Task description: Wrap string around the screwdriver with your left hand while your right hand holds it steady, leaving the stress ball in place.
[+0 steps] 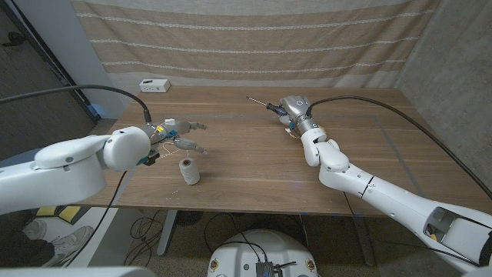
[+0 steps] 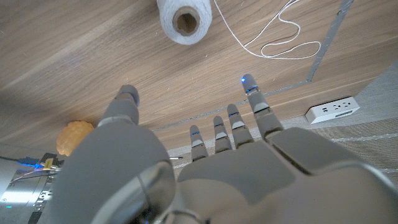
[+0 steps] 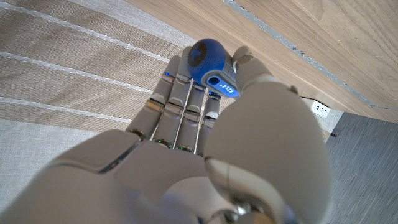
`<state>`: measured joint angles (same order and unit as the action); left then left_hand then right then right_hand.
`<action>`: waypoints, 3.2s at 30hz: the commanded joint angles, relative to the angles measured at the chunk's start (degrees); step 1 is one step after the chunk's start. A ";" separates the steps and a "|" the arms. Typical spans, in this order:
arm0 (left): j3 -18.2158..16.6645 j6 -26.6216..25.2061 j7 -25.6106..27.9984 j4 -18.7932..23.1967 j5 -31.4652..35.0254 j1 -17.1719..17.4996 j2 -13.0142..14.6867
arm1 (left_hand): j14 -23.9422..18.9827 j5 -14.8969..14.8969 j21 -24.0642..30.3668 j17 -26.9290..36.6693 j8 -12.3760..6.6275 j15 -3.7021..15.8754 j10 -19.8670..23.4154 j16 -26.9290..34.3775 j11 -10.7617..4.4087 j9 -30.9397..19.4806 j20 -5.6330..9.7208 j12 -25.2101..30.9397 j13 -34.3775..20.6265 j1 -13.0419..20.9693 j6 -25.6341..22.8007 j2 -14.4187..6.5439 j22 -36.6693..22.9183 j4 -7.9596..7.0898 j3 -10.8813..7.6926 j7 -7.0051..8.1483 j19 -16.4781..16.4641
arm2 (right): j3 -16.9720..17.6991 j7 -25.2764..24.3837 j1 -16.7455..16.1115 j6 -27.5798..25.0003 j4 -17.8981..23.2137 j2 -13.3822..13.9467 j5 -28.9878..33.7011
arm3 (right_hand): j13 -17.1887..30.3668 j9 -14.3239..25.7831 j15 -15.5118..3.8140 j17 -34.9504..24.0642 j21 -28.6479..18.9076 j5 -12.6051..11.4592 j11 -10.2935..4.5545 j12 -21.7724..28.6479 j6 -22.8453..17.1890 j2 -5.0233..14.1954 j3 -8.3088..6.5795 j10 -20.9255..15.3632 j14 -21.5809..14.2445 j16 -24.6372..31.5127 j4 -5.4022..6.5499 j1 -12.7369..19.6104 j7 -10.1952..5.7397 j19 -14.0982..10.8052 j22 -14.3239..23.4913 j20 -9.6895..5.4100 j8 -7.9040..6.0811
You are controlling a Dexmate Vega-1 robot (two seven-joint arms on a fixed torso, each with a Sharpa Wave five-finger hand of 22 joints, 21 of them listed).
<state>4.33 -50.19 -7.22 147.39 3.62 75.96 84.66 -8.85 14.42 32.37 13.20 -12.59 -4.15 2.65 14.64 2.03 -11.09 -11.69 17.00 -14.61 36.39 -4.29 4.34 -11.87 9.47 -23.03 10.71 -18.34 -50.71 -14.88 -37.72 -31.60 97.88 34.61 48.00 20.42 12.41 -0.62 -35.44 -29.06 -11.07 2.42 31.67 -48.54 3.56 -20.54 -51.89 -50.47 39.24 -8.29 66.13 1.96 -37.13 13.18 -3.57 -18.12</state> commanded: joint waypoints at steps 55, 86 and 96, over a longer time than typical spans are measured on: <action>8.80 37.64 -55.40 -14.19 100.35 -2.06 -62.71 | -54.34 -3.77 27.90 11.20 -14.48 17.31 41.54 18.49 -5.04 -5.98 23.65 27.50 -17.34 35.05 -43.14 -12.28 0.00 1.06 -4.94 -14.58 -31.03 | 3.47 -1.46 -4.49 0.36 5.50 1.59 2.91 | 2.70 0.22 -11.83 -1.89 -2.60 -0.35 -5.79 1.15 -8.91 5.88 -0.94 -6.09 -7.20 -1.56 0.80 5.60 -5.72 2.29 -0.20 0.51 -0.19; -0.79 34.14 33.55 -15.83 49.19 13.13 -53.67 | -60.33 -3.04 32.21 8.87 -15.59 16.86 42.84 15.42 -3.87 -8.70 23.15 27.68 -19.52 37.40 -45.70 -9.86 0.87 -0.70 -5.02 -16.39 -32.27 | 5.57 -5.99 -7.80 2.04 7.94 2.16 3.78 | 2.69 0.02 -11.90 -2.71 -4.84 -0.89 -6.08 1.32 -11.34 4.91 -0.81 -7.73 -8.93 -2.46 0.21 5.97 -5.13 1.44 -0.62 -2.06 -0.67; -4.41 43.70 37.22 -17.51 31.86 12.36 -51.57 | -60.48 -2.46 32.42 8.87 -15.57 16.93 42.42 14.77 -4.31 -9.67 23.24 27.55 -20.09 37.14 -44.74 -9.85 1.13 -1.00 -5.07 -16.39 -32.03 | 5.77 -6.26 -8.10 2.70 8.00 2.00 4.03 | 2.99 -0.05 -11.98 -2.98 -5.33 -1.04 -6.07 1.26 -11.39 4.82 -0.67 -7.71 -9.22 -2.75 0.23 5.96 -5.20 1.71 -0.72 -2.17 -0.50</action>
<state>3.45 -15.31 -3.20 132.08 53.19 88.34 31.51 -60.39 11.47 64.44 21.94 -27.79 1.70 37.43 29.33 5.89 -17.66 6.45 41.39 -27.76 66.22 -44.40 1.66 -10.65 10.79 -24.97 -0.75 -50.78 -45.34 -20.52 -45.26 -29.44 105.59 36.64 51.75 20.42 12.15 -0.62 -38.18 -33.89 -11.73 3.16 32.57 -49.56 2.70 -20.65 -52.63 -52.31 36.59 -8.40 66.98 2.98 -35.34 12.50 -3.37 -18.59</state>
